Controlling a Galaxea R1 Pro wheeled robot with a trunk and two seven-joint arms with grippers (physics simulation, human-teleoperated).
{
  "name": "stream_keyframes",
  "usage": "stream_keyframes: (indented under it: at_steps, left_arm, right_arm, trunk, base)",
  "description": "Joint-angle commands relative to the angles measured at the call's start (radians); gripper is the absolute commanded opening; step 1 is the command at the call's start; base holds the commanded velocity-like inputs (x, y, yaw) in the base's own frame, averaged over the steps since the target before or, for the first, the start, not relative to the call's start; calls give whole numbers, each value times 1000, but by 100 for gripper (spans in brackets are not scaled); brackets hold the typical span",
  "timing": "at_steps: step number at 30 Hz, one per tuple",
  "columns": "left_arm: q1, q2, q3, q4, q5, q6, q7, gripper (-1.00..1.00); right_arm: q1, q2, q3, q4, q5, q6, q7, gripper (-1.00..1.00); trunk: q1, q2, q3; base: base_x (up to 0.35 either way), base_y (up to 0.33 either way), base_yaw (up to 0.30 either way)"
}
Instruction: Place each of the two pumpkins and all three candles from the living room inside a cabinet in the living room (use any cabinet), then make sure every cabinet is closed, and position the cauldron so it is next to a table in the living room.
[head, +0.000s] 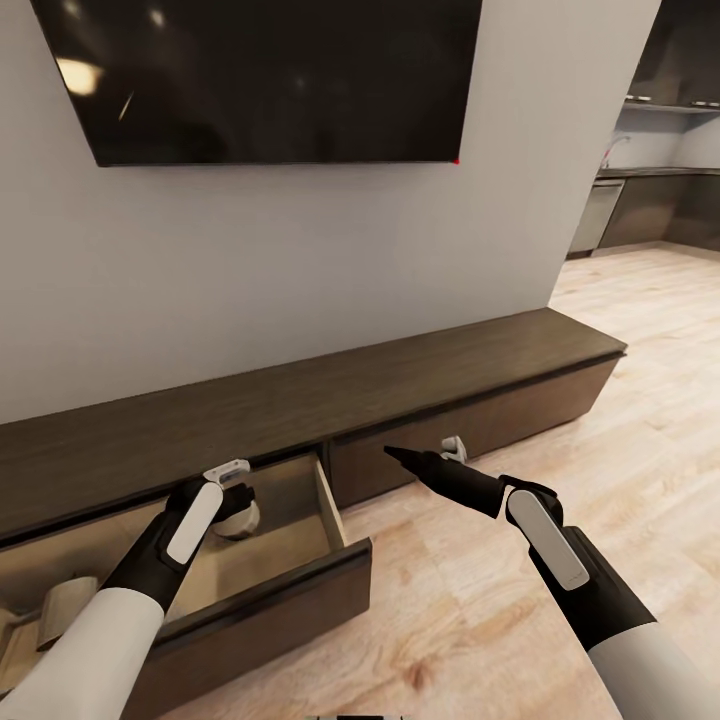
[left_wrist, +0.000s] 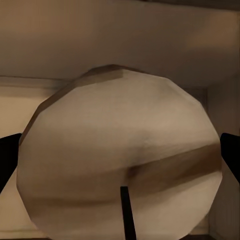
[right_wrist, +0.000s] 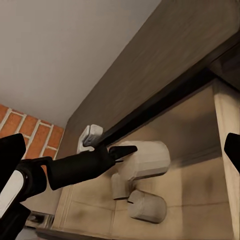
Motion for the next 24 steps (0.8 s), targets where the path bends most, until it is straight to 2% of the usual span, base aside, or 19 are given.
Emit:
stream_keyframes:
  at_steps: [1,6,16,24]
  left_arm:
    - [-1,1,-4,-1,11,0,10,-100]
    - [-1,1,-4,-1,11,0,10,-100]
    - [-1,1,-4,-1,12,0,10,-100]
    - [-1,1,-4,-1,12,0,10,-100]
  right_arm:
    - [-1,-1,1,0,-1,2,2,100]
    - [-1,-1,1,0,-2,2,2,100]
    - [-1,-1,1,1,-2,2,2,100]
    - [-1,-1,1,0,-3,1,5,100]
  trunk:
    - [0,0,-1]
    - [0,0,-1]
    - [0,0,-1]
    - [4,-2,-32]
  base:
    - [148,0,0]
    - [152,0,0]
    - [9,0,0]
    - [0,0,0]
